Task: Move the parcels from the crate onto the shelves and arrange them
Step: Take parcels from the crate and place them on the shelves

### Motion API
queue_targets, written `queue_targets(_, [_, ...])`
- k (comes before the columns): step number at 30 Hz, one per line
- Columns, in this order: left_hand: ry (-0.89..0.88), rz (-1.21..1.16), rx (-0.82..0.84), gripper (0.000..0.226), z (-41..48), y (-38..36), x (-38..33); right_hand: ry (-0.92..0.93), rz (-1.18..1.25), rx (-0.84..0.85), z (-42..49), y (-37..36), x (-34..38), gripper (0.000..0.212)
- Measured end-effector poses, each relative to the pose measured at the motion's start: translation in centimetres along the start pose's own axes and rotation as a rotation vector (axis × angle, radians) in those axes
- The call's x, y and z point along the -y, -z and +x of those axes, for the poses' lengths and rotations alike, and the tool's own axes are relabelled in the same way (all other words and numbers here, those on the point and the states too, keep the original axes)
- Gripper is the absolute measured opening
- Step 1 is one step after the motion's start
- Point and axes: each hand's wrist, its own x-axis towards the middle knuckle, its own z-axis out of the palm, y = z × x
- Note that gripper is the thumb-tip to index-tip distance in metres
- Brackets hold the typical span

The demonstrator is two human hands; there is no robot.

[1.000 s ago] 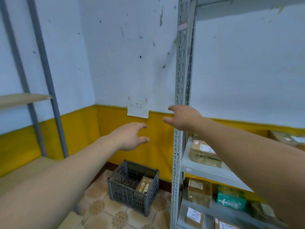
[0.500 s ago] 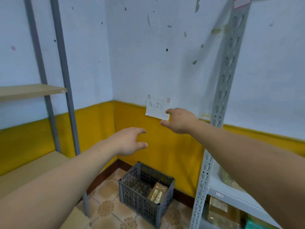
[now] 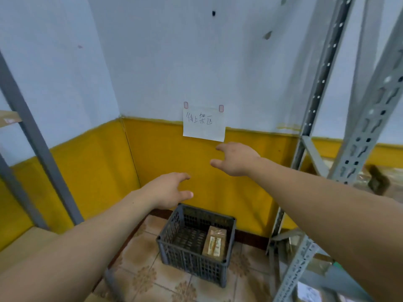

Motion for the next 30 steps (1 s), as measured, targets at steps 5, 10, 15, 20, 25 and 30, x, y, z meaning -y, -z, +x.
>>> queue_targets(5, [-0.023, -0.012, 0.076, 0.068, 7.5, -2.4, 1.5, -0.041, 0.004, 0.065, 5.9, -4.3, -2.9, 0.068])
queue_targets(10, [0.063, -0.047, 0.152, 0.068, 16.0, -5.8, 3.5, -0.043, 0.053, 0.166, 12.2, -9.8, -6.8, 0.067])
queue_targets(15, [0.156, -0.109, 0.340, 0.065, 22.0, -9.9, 5.5, -0.065, 0.141, 0.388, 16.9, -17.0, -10.7, 0.072])
queue_targets(20, [0.226, -0.136, 0.466, 0.061, 26.3, -13.3, 7.7, -0.125, 0.154, 0.567, 18.5, -22.8, -13.1, 0.075])
queue_targets(25, [0.226, -0.106, 0.570, 0.061, 30.7, -16.7, 10.7, -0.209, 0.194, 0.619, 20.0, -26.8, -14.4, 0.068])
queue_targets(30, [0.194, -0.088, 0.721, 0.063, 35.8, -21.2, 14.9, -0.308, 0.218, 0.650, 21.8, -31.2, -13.7, 0.056])
